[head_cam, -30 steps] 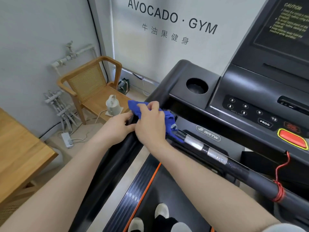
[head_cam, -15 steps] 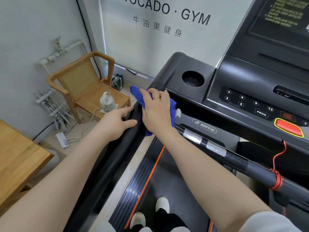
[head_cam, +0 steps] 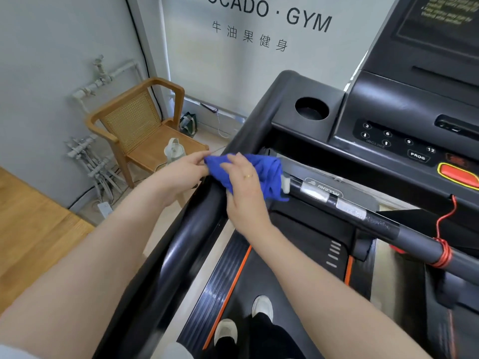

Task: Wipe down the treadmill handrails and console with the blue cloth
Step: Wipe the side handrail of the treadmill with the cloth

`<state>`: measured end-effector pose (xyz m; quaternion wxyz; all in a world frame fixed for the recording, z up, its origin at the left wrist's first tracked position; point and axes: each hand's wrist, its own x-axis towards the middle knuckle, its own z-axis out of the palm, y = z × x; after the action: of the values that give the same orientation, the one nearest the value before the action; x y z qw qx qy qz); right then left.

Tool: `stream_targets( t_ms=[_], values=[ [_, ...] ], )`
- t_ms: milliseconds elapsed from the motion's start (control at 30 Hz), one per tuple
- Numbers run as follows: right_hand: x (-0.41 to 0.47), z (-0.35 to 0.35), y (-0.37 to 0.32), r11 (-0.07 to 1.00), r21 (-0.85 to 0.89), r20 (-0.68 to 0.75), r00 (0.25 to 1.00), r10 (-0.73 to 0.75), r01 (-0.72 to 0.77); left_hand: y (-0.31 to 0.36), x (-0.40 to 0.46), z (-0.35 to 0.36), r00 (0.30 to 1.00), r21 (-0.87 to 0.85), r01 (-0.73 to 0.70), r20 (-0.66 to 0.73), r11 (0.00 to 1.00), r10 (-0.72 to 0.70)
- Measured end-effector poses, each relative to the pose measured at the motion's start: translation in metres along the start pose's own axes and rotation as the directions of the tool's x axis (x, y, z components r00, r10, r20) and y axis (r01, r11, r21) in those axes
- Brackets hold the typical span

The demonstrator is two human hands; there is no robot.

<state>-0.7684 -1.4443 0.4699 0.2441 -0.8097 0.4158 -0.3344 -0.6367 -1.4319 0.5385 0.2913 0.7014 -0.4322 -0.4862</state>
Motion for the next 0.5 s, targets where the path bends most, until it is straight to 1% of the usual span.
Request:
stream_targets(
  t_ms=[67,133,200,267,333,367,400,467,500],
  values=[
    [-0.026,0.005,-0.009,0.996,0.007,0.036,0.996,-0.086,0.085,-0.003,-0.005,-0.009,0.997,-0.012,0.017,0.079,1.000,-0.016],
    [-0.038,0.005,-0.008,0.974,-0.023,0.055,0.973,-0.225,0.226,-0.006,-0.013,-0.019,0.994,0.036,0.004,0.109,0.999,-0.008],
    [-0.037,0.000,0.000,0.936,-0.044,0.080,0.935,-0.346,0.350,-0.008,-0.024,-0.025,0.995,0.085,-0.030,0.094,0.996,0.022],
    [-0.030,-0.008,0.007,0.901,-0.035,0.130,0.896,-0.424,0.432,-0.012,-0.032,-0.026,0.997,0.094,-0.062,0.039,0.994,0.059],
    [-0.015,-0.015,0.012,0.881,-0.052,0.182,0.872,-0.455,0.471,-0.017,-0.039,-0.026,0.997,0.160,-0.057,-0.049,0.985,0.065],
    [-0.006,-0.018,0.013,0.876,-0.072,0.197,0.868,-0.456,0.476,-0.020,-0.043,-0.026,0.996,0.236,-0.024,-0.076,0.972,0.043],
    [0.004,-0.021,0.013,0.877,-0.096,0.206,0.872,-0.444,0.470,-0.022,-0.047,-0.026,0.997,0.329,0.030,-0.081,0.944,-0.004],
    [0.026,-0.029,0.014,0.874,-0.174,0.208,0.885,-0.417,0.453,-0.026,-0.058,-0.023,0.991,0.519,0.132,-0.061,0.844,-0.118],
    [0.038,-0.033,0.014,0.868,-0.231,0.222,0.893,-0.393,0.439,-0.029,-0.063,-0.020,0.987,0.575,0.156,-0.062,0.803,-0.148]
  ],
)
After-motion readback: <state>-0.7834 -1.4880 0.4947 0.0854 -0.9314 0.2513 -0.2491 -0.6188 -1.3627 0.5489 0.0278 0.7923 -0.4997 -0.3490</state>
